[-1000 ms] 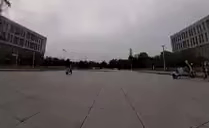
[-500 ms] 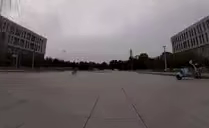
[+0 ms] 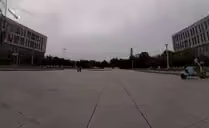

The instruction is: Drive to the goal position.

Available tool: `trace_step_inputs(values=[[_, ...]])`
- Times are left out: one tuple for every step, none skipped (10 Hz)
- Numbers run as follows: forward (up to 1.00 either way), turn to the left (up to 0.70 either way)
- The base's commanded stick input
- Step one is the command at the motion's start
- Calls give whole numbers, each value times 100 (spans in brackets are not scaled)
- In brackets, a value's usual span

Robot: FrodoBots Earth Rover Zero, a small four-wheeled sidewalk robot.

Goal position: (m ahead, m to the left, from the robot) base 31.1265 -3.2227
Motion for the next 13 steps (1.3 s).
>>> trace_step_inputs(values=[[70,1],[70,1],[70,1],[70,1],[70,1],[70,1],[70,1],[70,1],[70,1],[70,1],[70,1],[70,1],[70,1]])
